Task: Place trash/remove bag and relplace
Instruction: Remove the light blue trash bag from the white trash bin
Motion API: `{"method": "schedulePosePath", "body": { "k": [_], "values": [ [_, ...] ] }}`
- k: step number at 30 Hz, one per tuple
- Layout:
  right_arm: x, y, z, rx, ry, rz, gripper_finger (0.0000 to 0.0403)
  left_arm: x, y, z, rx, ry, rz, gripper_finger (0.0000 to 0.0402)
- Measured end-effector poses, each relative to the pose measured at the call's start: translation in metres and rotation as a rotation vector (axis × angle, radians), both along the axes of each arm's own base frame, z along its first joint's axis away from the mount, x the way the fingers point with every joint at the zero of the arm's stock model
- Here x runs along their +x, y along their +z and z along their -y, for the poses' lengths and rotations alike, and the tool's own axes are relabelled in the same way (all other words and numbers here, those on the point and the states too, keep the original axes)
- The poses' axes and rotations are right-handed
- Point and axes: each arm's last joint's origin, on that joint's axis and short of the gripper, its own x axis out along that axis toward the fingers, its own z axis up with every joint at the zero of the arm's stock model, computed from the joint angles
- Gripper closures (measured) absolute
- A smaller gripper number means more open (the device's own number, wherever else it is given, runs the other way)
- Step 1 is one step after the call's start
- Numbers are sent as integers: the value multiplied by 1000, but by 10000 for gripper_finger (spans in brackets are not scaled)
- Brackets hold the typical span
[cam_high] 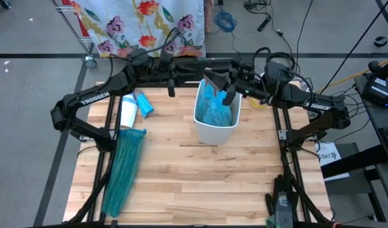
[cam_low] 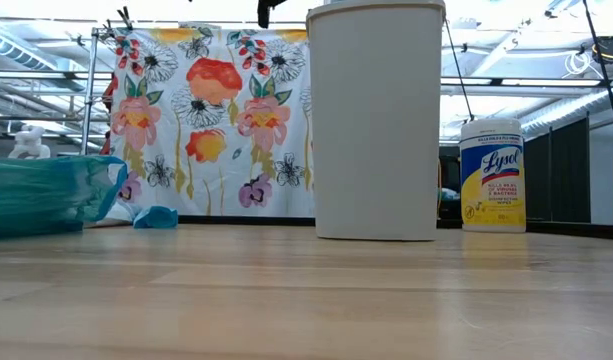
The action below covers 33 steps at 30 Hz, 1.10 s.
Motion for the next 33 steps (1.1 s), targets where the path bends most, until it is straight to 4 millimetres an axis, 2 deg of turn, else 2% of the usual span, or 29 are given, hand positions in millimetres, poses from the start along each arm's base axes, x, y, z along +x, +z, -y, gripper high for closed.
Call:
{"method": "schedulePosePath", "body": {
  "k": [11,21,23,28,33],
  "values": [
    [0,1,0,12,5,16,403,27,17,16,110,-63,13,302],
    [0,2,-1,8,17,27,403,67,17,28,133,-122,-55,302],
    [0,3,-2,7,48,41,403,74,14,29,131,-130,-61,302],
    [-1,5,-4,0,60,59,403,90,-7,31,102,-156,-150,302],
    [-3,8,-4,-13,54,42,403,98,-24,33,74,-175,-246,302]
  ]
}}
